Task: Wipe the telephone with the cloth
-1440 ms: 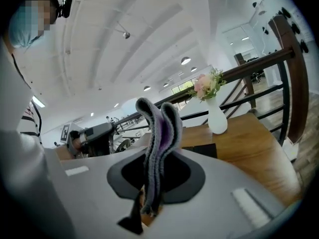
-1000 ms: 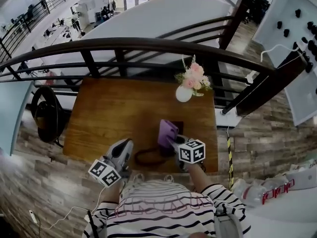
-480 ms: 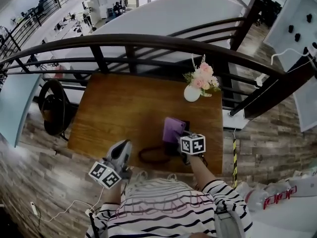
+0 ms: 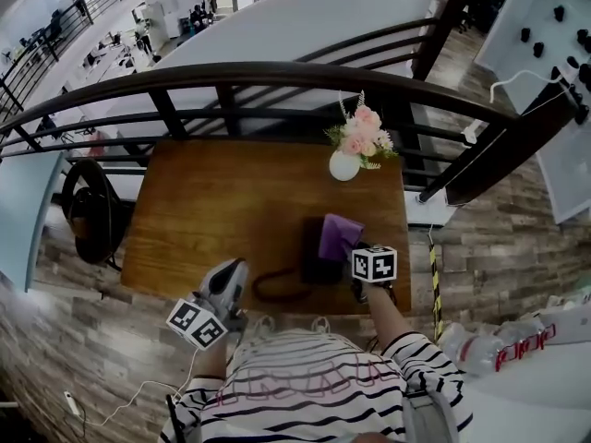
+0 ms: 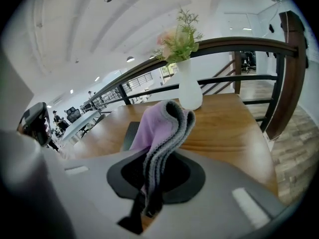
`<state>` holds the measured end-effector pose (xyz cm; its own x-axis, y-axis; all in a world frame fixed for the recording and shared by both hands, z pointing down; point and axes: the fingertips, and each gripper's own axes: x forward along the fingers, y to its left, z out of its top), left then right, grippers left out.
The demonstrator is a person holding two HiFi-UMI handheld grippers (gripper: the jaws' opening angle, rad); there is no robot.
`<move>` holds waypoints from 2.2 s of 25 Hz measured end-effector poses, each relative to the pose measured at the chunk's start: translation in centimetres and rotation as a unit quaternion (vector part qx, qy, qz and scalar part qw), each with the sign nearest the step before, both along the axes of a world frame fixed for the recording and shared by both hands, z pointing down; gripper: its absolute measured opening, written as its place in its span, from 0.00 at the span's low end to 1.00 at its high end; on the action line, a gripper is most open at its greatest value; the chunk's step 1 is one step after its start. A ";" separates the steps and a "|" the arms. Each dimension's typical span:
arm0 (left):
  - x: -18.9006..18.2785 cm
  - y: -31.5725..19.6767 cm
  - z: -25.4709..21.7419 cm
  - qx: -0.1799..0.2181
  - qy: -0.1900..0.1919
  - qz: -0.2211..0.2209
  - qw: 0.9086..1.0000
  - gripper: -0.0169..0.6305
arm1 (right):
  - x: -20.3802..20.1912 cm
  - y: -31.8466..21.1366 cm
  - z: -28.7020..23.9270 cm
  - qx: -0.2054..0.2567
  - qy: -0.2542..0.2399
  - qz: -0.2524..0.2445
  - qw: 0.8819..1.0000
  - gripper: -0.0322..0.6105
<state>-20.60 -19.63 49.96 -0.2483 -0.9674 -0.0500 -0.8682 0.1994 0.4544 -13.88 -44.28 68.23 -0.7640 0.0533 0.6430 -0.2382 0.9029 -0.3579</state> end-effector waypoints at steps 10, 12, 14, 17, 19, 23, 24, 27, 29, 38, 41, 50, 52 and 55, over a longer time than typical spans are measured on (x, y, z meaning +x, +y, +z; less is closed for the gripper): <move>0.6 -1.0 0.5 -0.001 0.007 0.031 1.000 0.02 | 3.0 -2.3 0.1 0.040 0.022 0.038 0.998 0.12; 0.5 -1.0 0.5 0.001 0.008 0.032 0.999 0.02 | 3.2 -2.1 -0.4 0.043 0.014 0.042 0.998 0.12; 0.4 -0.9 0.5 0.001 0.008 0.033 0.999 0.02 | 3.3 -1.4 -1.3 0.043 0.000 0.041 0.998 0.12; 0.4 -0.7 0.4 0.002 0.007 0.032 0.999 0.02 | 3.3 0.3 -2.9 0.037 -0.038 0.032 0.998 0.12; 0.3 -0.5 0.4 0.002 0.008 0.031 0.999 0.02 | 2.8 2.0 -3.9 0.027 -0.065 0.020 0.997 0.12; 0.2 0.2 0.7 0.003 0.008 0.029 1.000 0.02 | 1.1 6.4 -5.0 -0.007 -0.100 -0.021 0.995 0.12; 0.2 0.5 0.7 0.003 0.008 0.027 1.000 0.02 | 0.6 7.5 -5.0 -0.013 -0.102 -0.034 0.994 0.12; 0.1 1.2 0.7 0.001 0.009 0.021 1.000 0.02 | -0.9 10.3 -4.0 -0.021 -0.093 -0.069 0.993 0.12; 0.2 1.5 0.7 0.000 0.009 0.017 1.000 0.02 | -1.6 11.4 -2.8 -0.024 -0.080 -0.081 0.993 0.12; 0.7 1.8 0.9 -0.005 0.010 0.010 1.000 0.02 | -1.2 9.5 1.4 -0.007 -0.025 -0.063 0.998 0.12; 0.9 1.3 1.1 -0.006 0.012 0.017 1.000 0.02 | 0.1 7.8 1.9 -0.002 -0.014 -0.042 0.999 0.12; 1.8 -1.6 1.4 -0.002 0.015 0.046 0.999 0.02 | 4.5 1.9 2.8 0.016 0.010 0.020 1.000 0.12; 1.9 -2.1 1.5 0.000 0.016 0.052 0.999 0.02 | 5.4 0.9 2.8 0.021 0.014 0.031 0.999 0.12; 2.0 -2.7 1.6 -0.001 0.018 0.059 0.998 0.02 | 6.5 0.0 2.8 0.025 0.020 0.045 0.998 0.12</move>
